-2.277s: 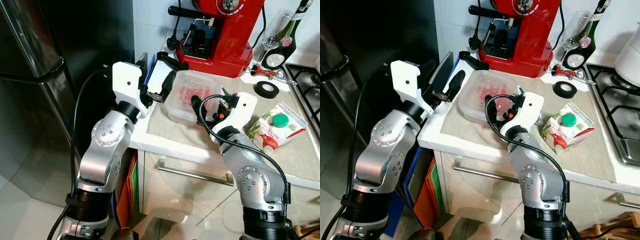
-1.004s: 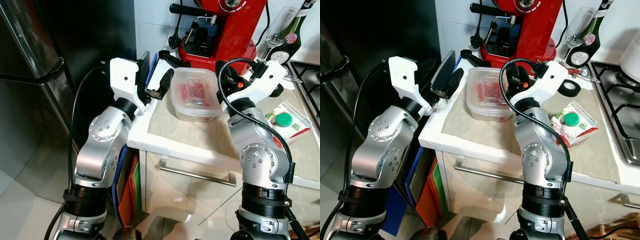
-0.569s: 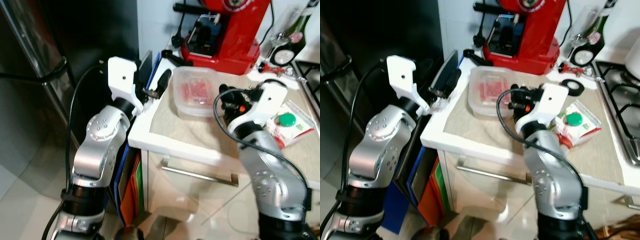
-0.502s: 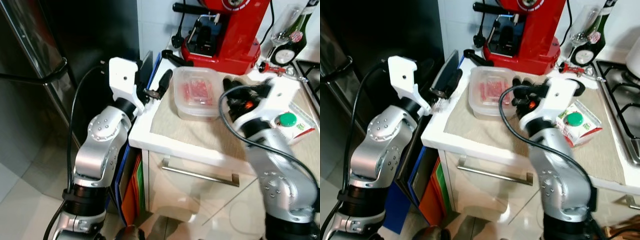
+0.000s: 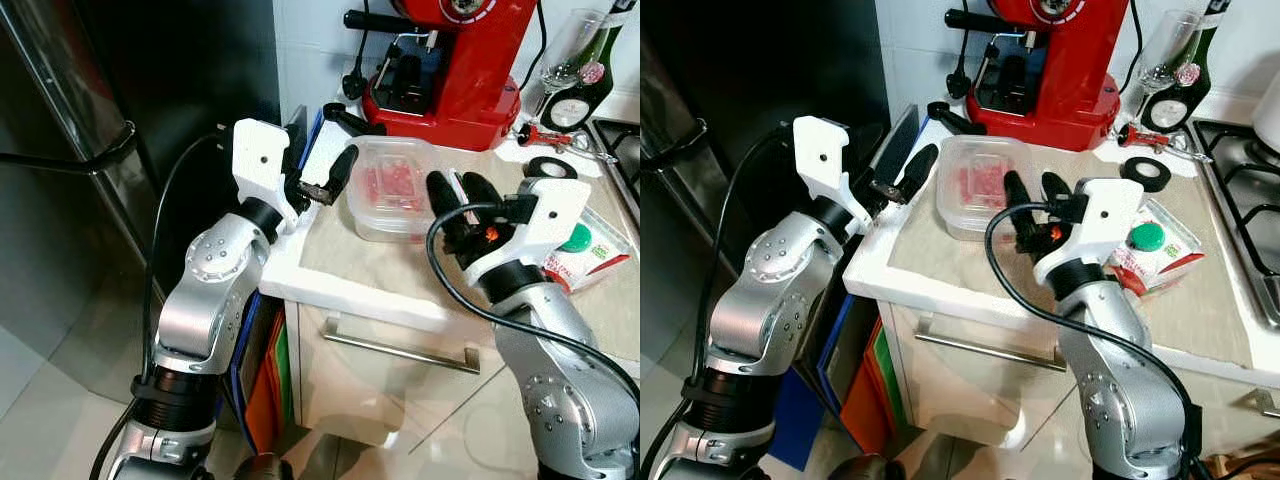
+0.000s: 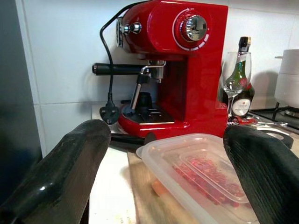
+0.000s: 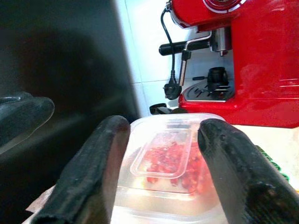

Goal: Restocking fridge

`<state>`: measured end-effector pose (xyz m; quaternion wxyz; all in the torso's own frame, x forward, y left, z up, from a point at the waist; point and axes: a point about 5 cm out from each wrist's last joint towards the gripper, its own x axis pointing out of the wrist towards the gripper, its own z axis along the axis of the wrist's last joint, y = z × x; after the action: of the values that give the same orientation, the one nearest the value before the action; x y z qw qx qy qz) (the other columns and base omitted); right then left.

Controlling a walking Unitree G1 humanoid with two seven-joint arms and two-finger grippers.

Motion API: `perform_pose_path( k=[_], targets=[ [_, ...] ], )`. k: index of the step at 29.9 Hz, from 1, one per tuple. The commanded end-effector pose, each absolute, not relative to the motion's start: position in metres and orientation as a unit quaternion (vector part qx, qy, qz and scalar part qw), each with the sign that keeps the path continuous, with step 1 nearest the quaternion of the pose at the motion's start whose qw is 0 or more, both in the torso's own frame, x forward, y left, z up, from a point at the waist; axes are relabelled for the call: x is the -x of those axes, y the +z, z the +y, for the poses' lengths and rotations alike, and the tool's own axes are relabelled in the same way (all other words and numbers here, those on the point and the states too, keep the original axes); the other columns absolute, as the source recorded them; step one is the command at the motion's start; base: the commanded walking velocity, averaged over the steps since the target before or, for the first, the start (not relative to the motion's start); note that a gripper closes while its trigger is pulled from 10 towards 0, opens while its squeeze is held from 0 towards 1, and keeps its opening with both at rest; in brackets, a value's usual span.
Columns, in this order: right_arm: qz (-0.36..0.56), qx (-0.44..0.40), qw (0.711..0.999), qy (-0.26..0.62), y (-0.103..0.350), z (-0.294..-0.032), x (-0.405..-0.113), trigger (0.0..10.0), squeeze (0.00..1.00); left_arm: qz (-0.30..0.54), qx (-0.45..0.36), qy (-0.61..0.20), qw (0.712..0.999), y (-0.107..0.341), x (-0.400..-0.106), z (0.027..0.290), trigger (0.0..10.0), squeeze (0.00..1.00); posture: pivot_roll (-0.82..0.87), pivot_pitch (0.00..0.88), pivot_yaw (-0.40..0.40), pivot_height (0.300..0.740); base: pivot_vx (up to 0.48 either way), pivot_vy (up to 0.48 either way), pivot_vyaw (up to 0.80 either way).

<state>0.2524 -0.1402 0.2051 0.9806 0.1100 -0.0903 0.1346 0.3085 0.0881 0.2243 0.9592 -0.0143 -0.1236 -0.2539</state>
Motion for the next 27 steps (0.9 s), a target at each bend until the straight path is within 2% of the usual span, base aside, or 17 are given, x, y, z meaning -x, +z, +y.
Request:
perform_pose_path(
  k=[1, 9, 14, 17, 18, 19, 20, 21, 27],
  targets=[
    [-0.094, -0.109, 0.98, 0.137, 0.206, -0.14, -0.25, 10.0, 1.0, -0.133, 0.011, -0.256, 0.957, 0.23, -0.31, 0.087, 10.0, 0.0, 0.08, 0.003, 0.032, 0.73, 0.0, 0.0, 0.0],
    [-0.057, -0.179, 0.977, 0.103, 0.19, -0.151, -0.249, 10.0, 1.0, -0.132, 0.007, -0.257, 0.957, 0.229, -0.311, 0.089, 10.0, 0.0, 0.08, 0.007, 0.039, 0.73, 0.0, 0.0, 0.0],
    [-0.053, -0.179, 0.978, 0.098, 0.188, -0.152, -0.25, 10.0, 1.0, -0.132, 0.006, -0.258, 0.957, 0.229, -0.311, 0.089, 10.0, 0.0, 0.08, 0.007, 0.04, 0.73, 0.0, 0.0, 0.0],
    [-0.013, -0.197, 0.976, 0.091, 0.176, -0.151, -0.251, 10.0, 1.0, -0.133, 0.006, -0.259, 0.957, 0.23, -0.311, 0.088, 10.0, 0.0, 0.08, 0.005, 0.039, 0.73, 0.0, 0.0, 0.0],
    [-0.003, -0.208, 0.974, 0.091, 0.174, -0.15, -0.251, 10.0, 0.76, -0.133, 0.006, -0.259, 0.957, 0.23, -0.311, 0.088, 10.0, 0.0, 0.08, 0.004, 0.04, 0.73, 0.0, 0.0, 0.0],
    [0.009, -0.227, 0.969, 0.097, 0.171, -0.148, -0.251, 10.0, 0.43, -0.133, 0.006, -0.259, 0.957, 0.23, -0.311, 0.088, 10.0, 0.0, 0.08, 0.004, 0.04, 0.73, 0.0, 0.0, 0.0],
    [0.009, -0.227, 0.969, 0.097, 0.171, -0.148, -0.251, 10.0, 0.43, -0.133, 0.006, -0.259, 0.957, 0.23, -0.311, 0.088, 10.0, 0.0, 0.08, 0.004, 0.04, 0.73, 0.0, 0.0, 0.0],
    [0.022, -0.243, 0.964, 0.105, 0.168, -0.145, -0.251, 10.0, 0.0, -0.133, 0.006, -0.259, 0.957, 0.229, -0.311, 0.088, 10.0, 0.0, 0.08, 0.001, 0.039, 0.73, 0.0, 0.0, 0.0],
    [0.044, -0.29, 0.948, 0.12, 0.162, -0.132, -0.259, 10.0, 0.0, -0.135, 0.004, -0.261, 0.956, 0.231, -0.311, 0.087, 10.0, 0.0, 0.1, 0.0, 0.033, 0.73, 0.0, 0.0, 0.0]
  ],
)
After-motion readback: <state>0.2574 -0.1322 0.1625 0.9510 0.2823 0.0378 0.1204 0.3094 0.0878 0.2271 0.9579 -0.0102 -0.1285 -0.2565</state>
